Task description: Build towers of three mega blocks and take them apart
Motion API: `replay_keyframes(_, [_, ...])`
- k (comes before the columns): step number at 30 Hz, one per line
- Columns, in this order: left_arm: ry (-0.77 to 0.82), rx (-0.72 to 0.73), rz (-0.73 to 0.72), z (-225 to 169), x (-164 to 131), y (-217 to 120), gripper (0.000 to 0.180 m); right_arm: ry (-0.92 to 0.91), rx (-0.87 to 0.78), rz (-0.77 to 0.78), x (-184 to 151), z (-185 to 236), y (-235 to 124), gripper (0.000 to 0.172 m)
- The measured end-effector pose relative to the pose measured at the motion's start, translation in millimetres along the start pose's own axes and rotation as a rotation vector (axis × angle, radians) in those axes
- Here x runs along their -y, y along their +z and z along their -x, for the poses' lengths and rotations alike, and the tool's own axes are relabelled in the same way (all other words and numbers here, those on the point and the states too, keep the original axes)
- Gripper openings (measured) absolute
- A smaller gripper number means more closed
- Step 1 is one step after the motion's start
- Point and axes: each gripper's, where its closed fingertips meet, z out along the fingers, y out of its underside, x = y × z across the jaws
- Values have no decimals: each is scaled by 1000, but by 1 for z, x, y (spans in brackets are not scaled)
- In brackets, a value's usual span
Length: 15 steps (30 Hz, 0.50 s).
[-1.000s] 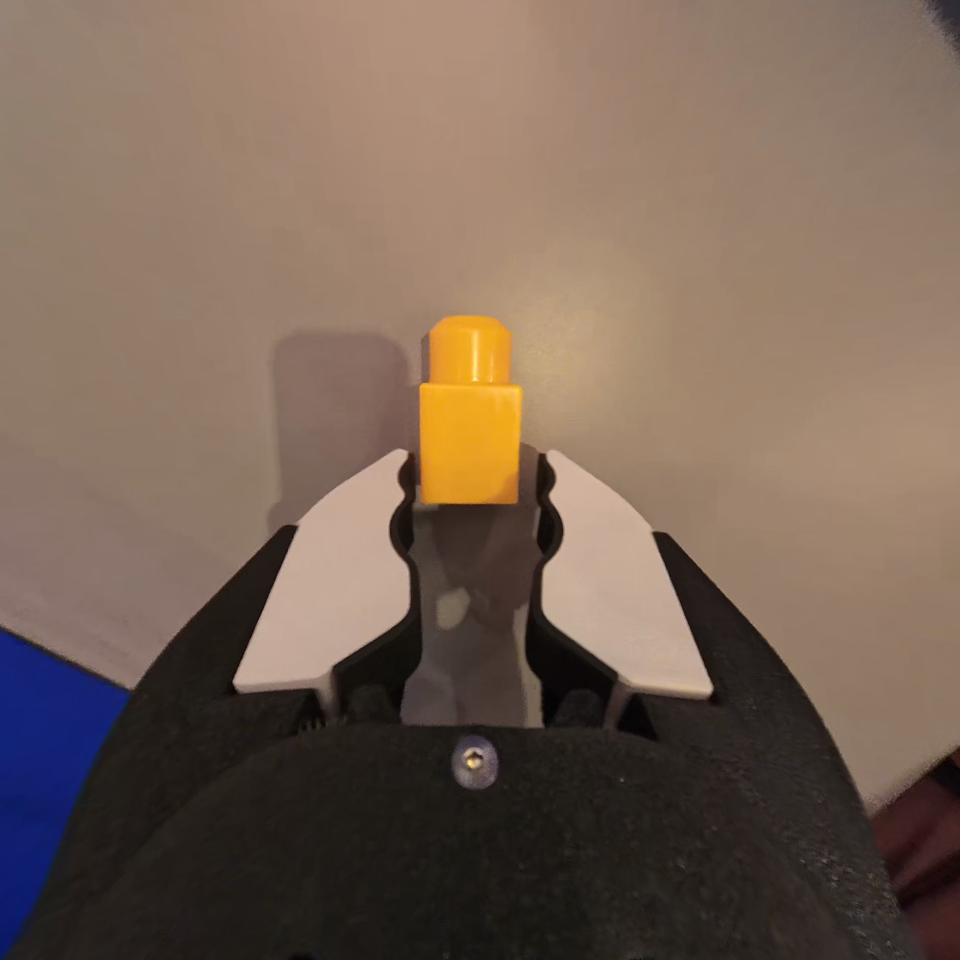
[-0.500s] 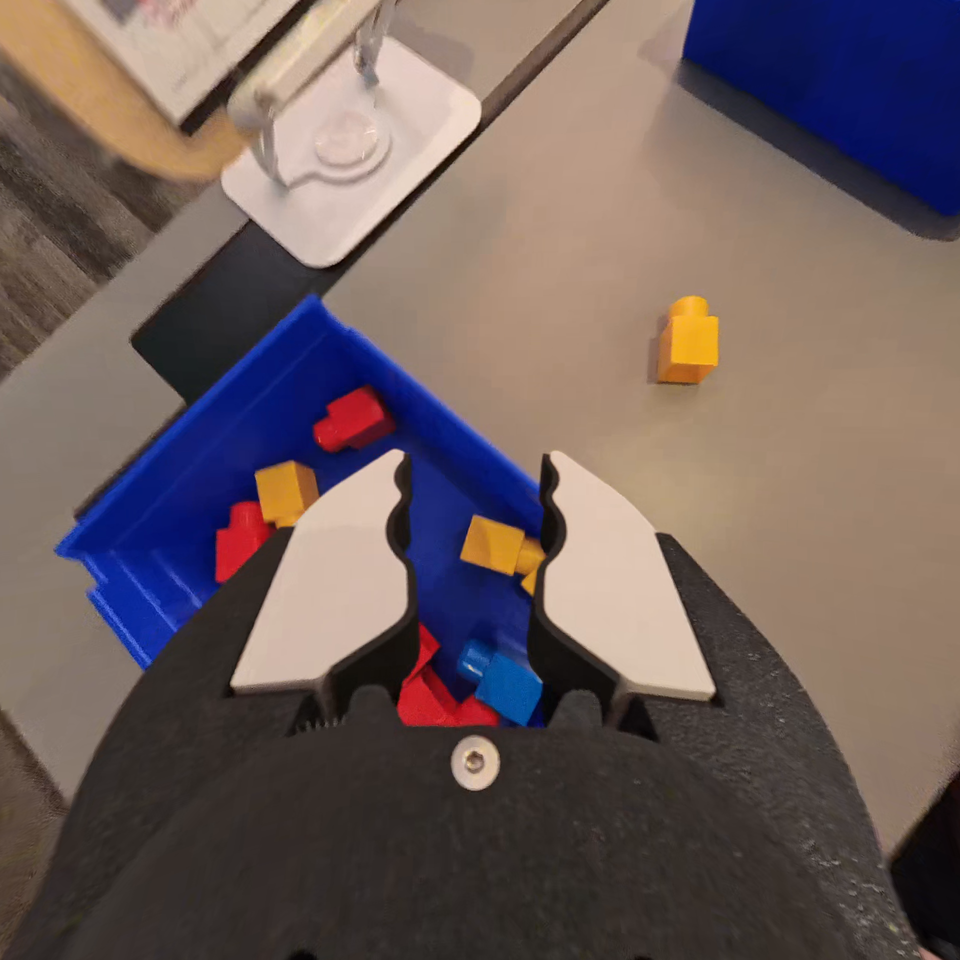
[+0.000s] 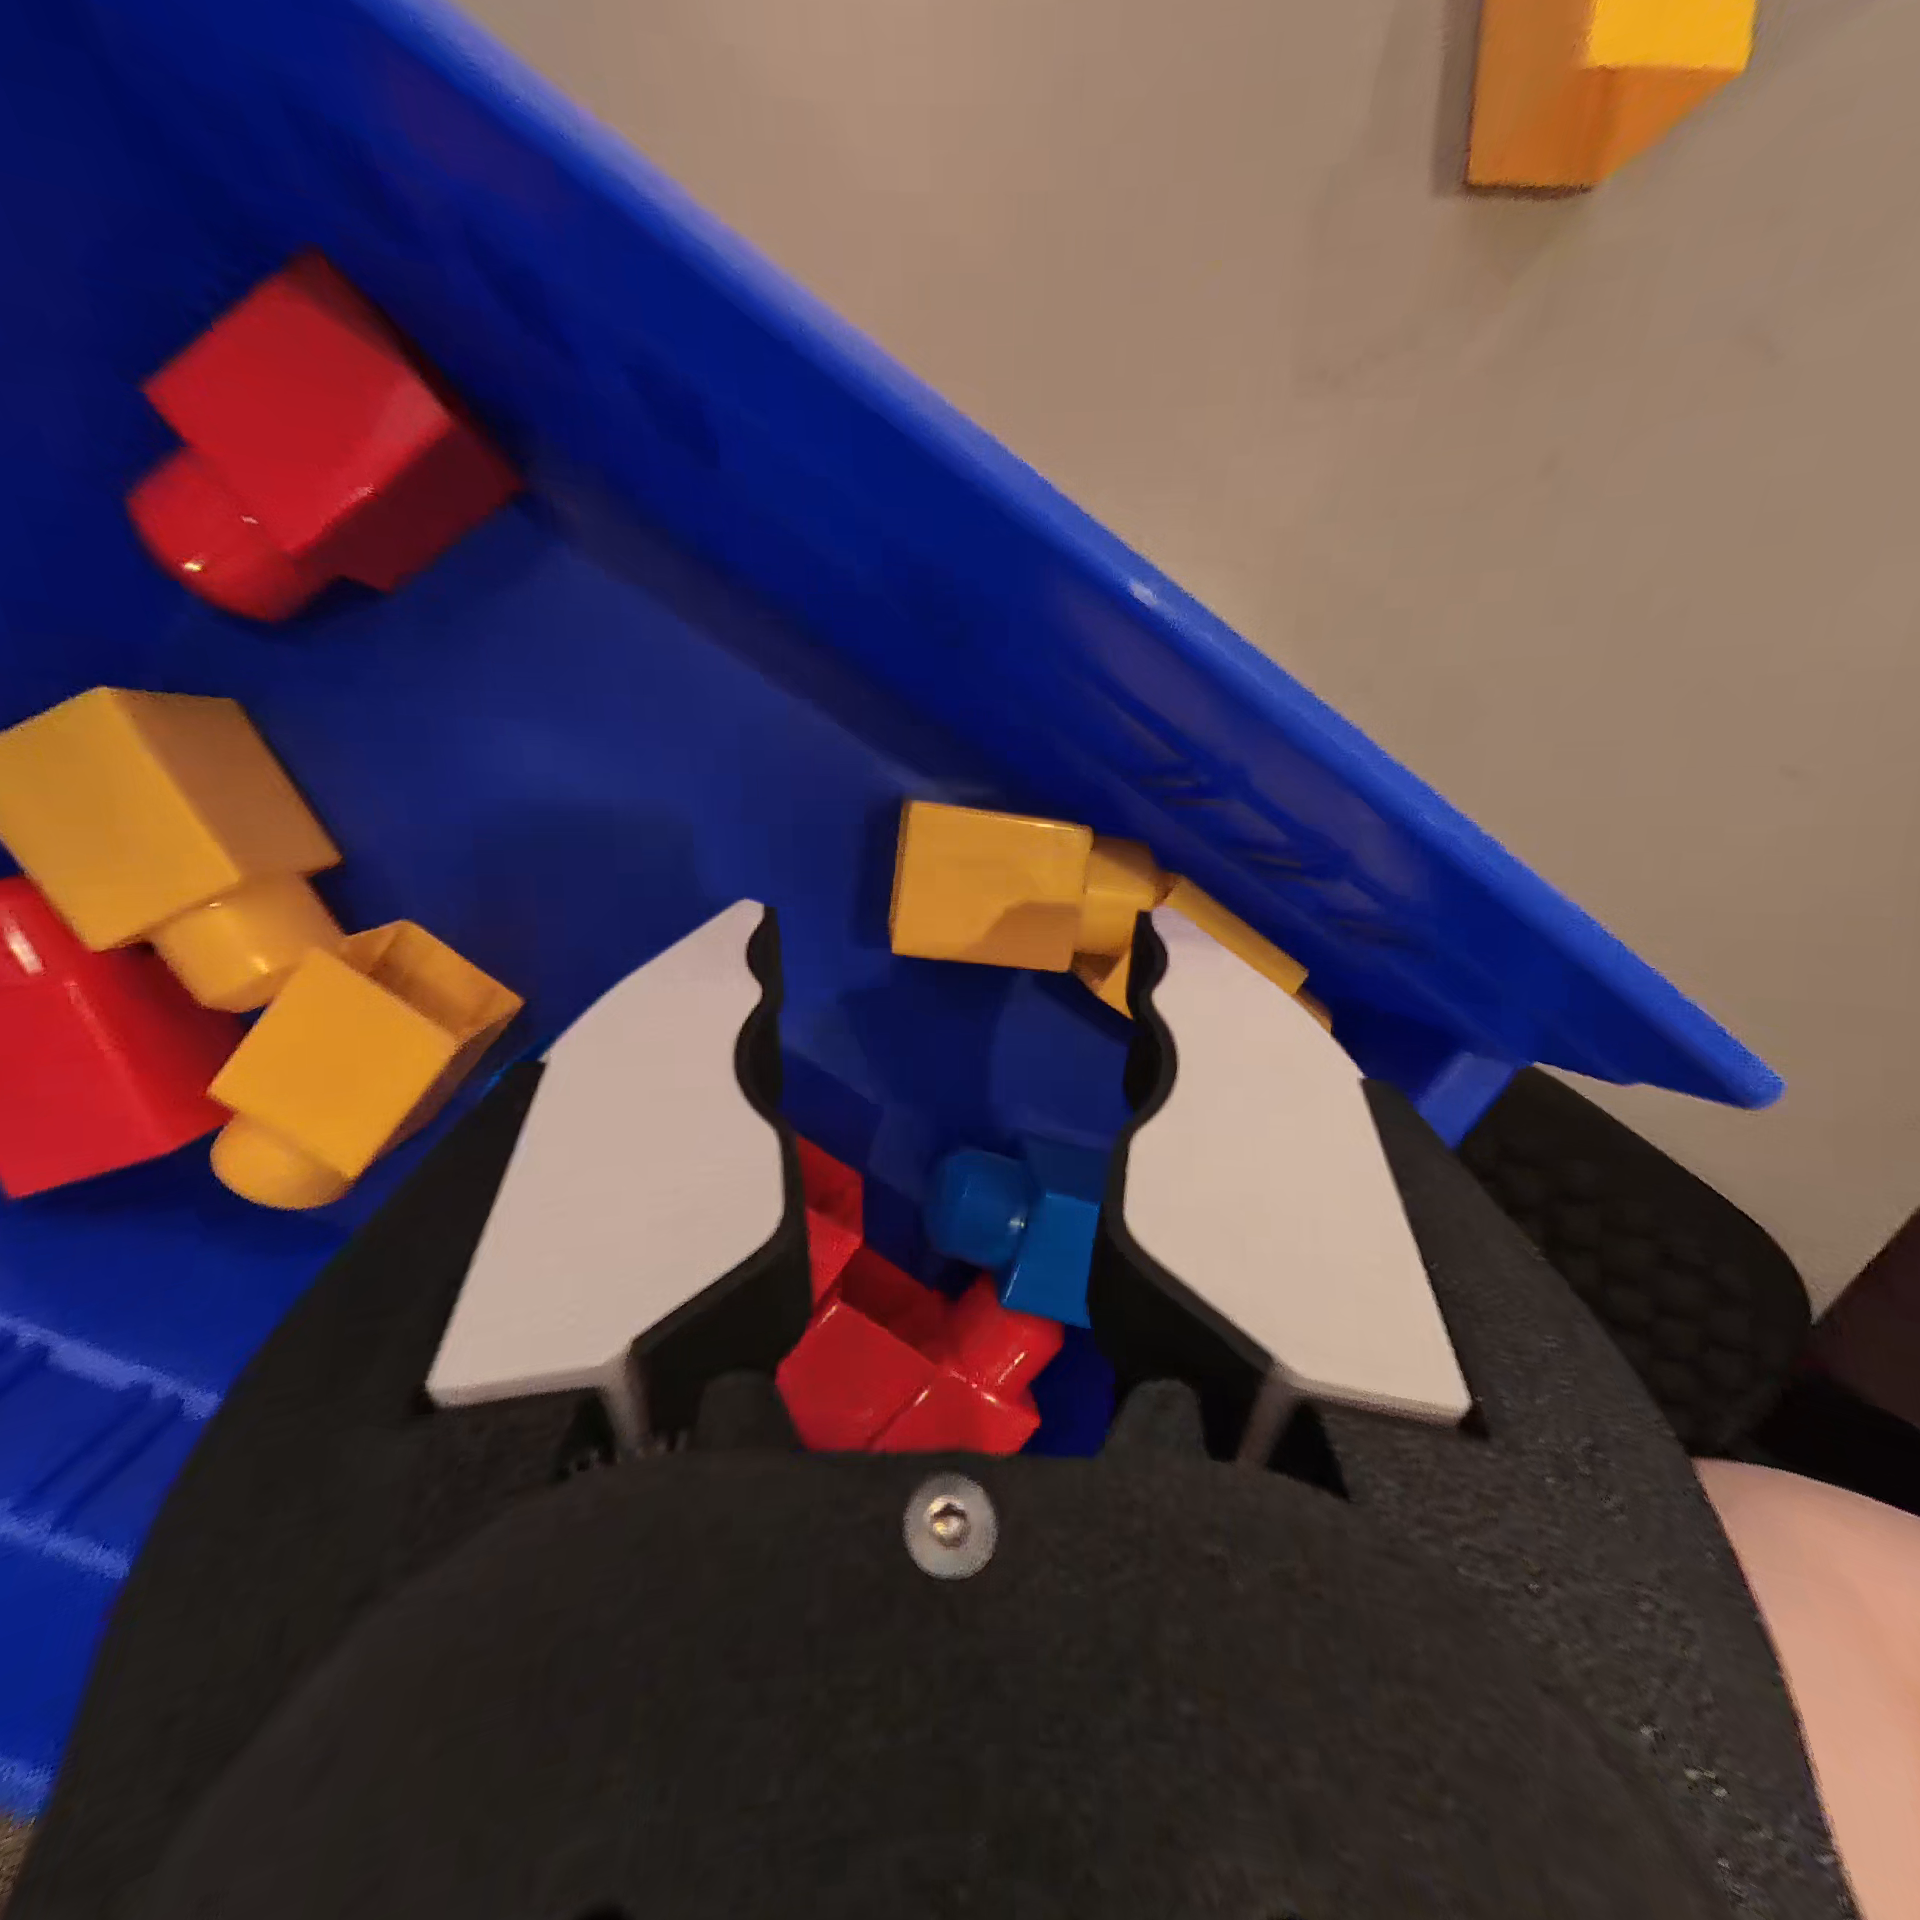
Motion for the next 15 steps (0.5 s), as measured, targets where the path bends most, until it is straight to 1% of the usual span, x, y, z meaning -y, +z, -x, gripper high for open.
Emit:
replay_keyframes(3, [1, -43, 32, -1, -3, 13, 66, 6, -1, 0, 0, -1, 0, 58])
replay_keyframes(9, [-48, -122, 61, -2, -9, 29, 70, 9, 12, 1, 1, 1, 0, 58])
replay_keyframes(11, [-69, -126, 81, 0, -12, 33, 75, 2, 16, 6, 1, 2, 1, 58])
replay_keyframes(14, [-97, -112, 68, 5, -10, 32, 75, -5, 21, 10, 0, 4, 1, 58])
replay_keyframes(15, [-101, -104, 60, 7, -9, 31, 72, -6, 21, 12, 0, 4, 2, 58])
